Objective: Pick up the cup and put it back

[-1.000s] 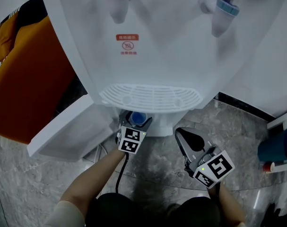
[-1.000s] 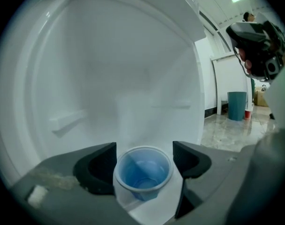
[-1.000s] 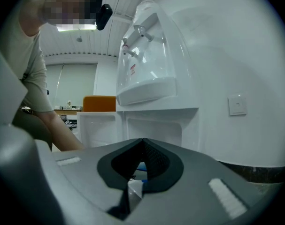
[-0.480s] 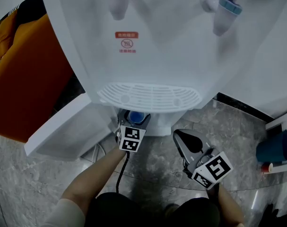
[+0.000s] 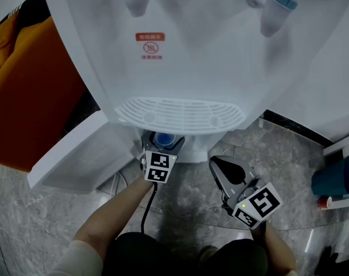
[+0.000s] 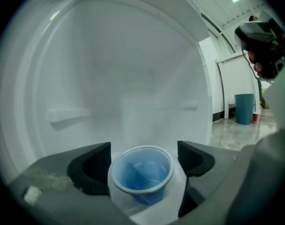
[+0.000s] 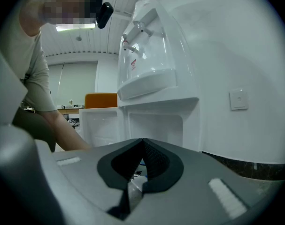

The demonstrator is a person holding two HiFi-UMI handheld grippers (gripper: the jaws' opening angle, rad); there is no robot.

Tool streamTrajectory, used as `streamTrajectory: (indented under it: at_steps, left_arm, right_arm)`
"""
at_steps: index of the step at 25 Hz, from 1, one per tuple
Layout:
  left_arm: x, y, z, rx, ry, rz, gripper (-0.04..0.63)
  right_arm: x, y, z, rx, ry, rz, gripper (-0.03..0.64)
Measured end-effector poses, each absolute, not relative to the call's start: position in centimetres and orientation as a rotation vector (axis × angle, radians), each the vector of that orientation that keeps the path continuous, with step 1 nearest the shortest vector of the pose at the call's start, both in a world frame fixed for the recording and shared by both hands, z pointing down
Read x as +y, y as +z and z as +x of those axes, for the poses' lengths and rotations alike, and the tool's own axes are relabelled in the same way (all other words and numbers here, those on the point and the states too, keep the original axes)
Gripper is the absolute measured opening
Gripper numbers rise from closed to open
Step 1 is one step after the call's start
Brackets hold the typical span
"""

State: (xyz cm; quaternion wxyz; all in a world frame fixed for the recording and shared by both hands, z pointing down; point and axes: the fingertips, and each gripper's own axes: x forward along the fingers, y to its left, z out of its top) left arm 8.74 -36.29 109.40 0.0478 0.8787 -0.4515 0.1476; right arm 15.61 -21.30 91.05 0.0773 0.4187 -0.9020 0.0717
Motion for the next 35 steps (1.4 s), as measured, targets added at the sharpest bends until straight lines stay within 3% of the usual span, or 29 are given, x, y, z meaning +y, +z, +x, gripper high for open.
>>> streamTrajectory:
  at_steps: [4,12,15,18,35]
  left_arm:
    - [-36.4,109.5,8.7,-1.399,0.426,2.662,0.485]
    - [-35.9,110.8,9.1,-1.311,0.45,2.636,0.486]
    - [-35.6,110.7,9.6,-1.282,0.466,2.668,0.463]
    - [-35.2,110.2,9.7,-1.278,0.477,2.707,0.391]
    - [-27.1,99.9,8.1,-1.029,0.5,2.952,0.388]
  right_arm:
    - [-21.3,91.2,15.7,-2.697,0.22,1.255,0.003]
    - [-21.3,91.4,16.0,-2.686,0.226,1.26,0.003]
    - [-21.3,91.5,16.1,-2.68,0.228,1.262,0.003]
    - [-21.3,91.4,16.1,-2.679,0.225,1.266,0.003]
    - [-19.4,84.2,14.0,-2.686,0.022,1.179,0.003]
